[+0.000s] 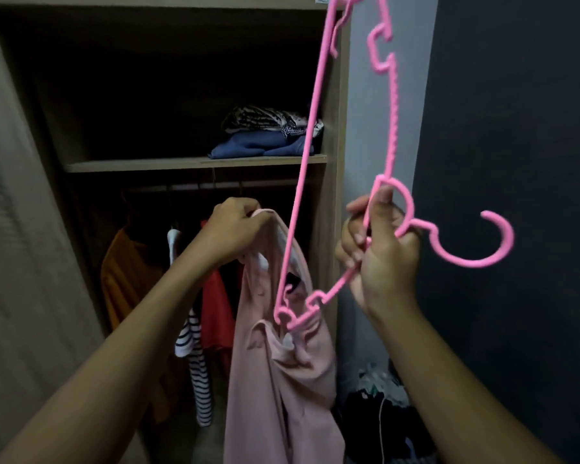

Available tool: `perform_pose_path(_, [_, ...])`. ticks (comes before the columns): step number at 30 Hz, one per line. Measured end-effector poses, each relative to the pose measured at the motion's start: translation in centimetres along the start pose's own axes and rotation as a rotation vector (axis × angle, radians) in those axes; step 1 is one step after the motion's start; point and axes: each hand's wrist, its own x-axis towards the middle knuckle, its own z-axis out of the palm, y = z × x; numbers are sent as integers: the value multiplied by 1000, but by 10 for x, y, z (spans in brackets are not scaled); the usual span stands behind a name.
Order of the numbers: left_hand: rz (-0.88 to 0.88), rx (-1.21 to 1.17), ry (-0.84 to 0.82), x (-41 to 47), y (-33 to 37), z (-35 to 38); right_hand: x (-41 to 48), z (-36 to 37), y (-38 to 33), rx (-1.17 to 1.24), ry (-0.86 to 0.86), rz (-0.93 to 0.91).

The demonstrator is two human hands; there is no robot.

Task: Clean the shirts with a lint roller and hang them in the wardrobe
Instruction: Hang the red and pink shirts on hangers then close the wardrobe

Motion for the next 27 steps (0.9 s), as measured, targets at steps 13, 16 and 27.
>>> perform_pose_path(13, [48,-32,-27,2,-11,-40,42,-1,8,-741,-451,5])
perform_pose_path(16, [85,59,-66,-1,-29,-47,52,-5,-3,-824,-508,36])
perform_pose_path(27, [-76,-319,9,-10,-46,-68,68,-29,9,-1057,-764,185])
